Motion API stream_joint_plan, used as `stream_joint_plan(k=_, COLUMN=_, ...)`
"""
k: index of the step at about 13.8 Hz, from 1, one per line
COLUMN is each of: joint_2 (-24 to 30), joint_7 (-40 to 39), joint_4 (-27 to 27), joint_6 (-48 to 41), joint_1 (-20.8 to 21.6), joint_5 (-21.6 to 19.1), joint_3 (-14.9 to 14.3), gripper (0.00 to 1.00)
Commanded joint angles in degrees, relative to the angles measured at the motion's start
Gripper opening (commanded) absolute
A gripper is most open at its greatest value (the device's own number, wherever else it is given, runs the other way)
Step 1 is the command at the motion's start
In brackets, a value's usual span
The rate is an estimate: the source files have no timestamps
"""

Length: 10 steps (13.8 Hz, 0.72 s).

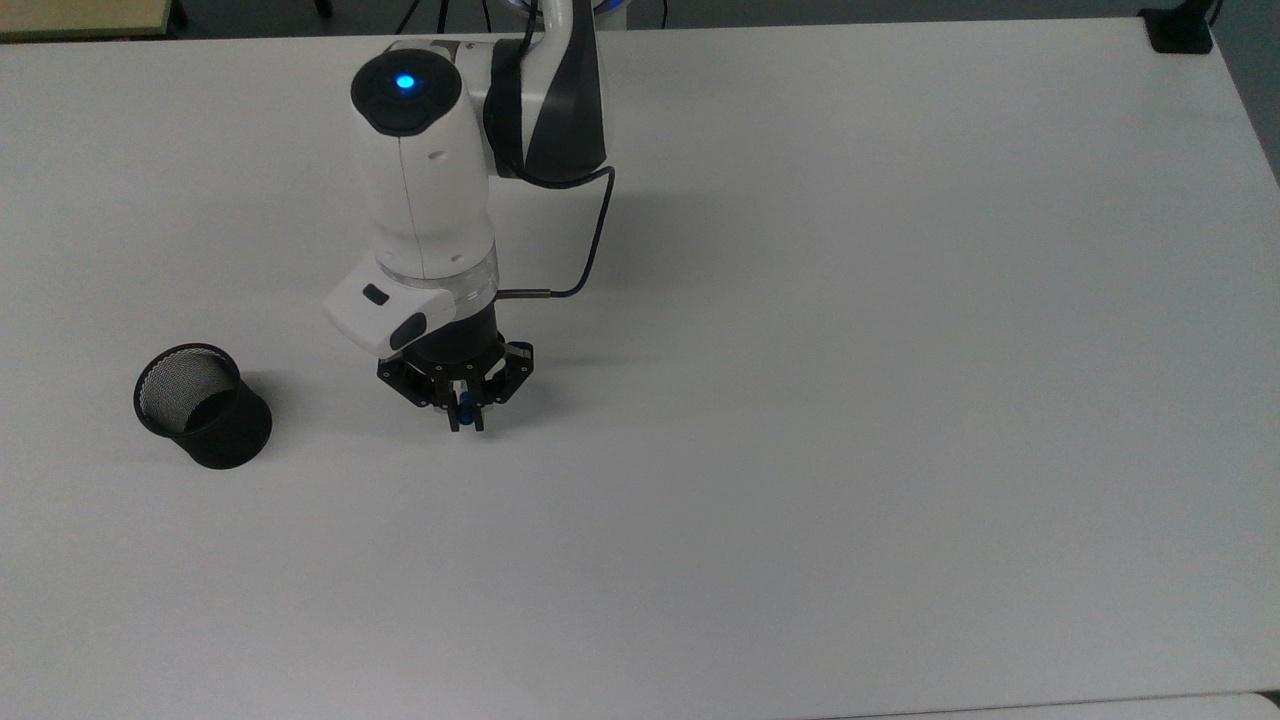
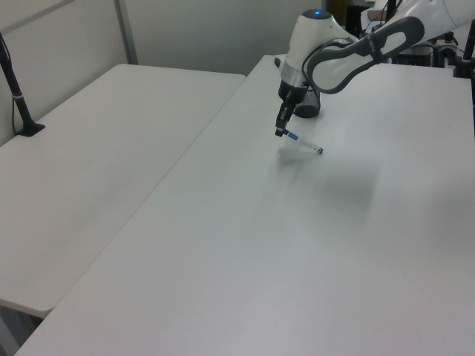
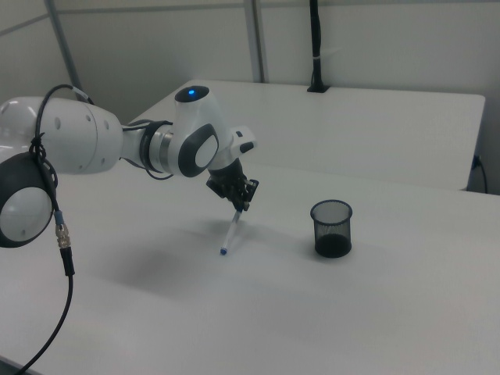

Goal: Remove the marker

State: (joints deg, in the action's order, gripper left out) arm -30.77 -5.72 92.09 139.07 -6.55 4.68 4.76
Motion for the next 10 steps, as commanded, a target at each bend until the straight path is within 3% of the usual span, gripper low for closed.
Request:
stream_joint_plan(k=1, joint_2=-0.9, joint_7=-0.7, joint_4=-0.2, joint_6=0.3, joint_1=1.1, joint_5=-0.3, joint_3=-0.5, gripper=0.59)
stream_joint_plan(k=2, joint_2=-0.7, joint_7=0.0, joint_4=-0.2, joint_6=0.3, joint_1=1.2, joint_5=-0.2, joint_3=-0.5, gripper=0.63)
stream_joint_plan(k=4, joint_2=0.2, joint_7=1.6, joint_4=-0.2, joint_6=-0.1, joint_1=1.7, joint_5=-0.2, joint_3=-0.5, gripper=0.83)
stream_joint_plan(k=5, joint_2=2.3, joint_7=3.2, joint_4=0.1, joint_6=-0.6, joint_1=2.4, joint_5=-0.3, joint_3=-0.5, gripper=1.00)
stream_joint_plan(k=7, joint_2=5.6, joint_7=5.5, joint_4=0.2, joint_6=-4.9, joint_1=3.0, joint_5=-0.3, joint_3=-0.5, gripper=1.00)
stream_joint_plan(k=10, joint_2=13.2, joint_7=6.2, joint_4=0.3, joint_6=-19.0, joint_1=5.8, joint_5=-0.4, joint_3=-0.9, gripper=1.00)
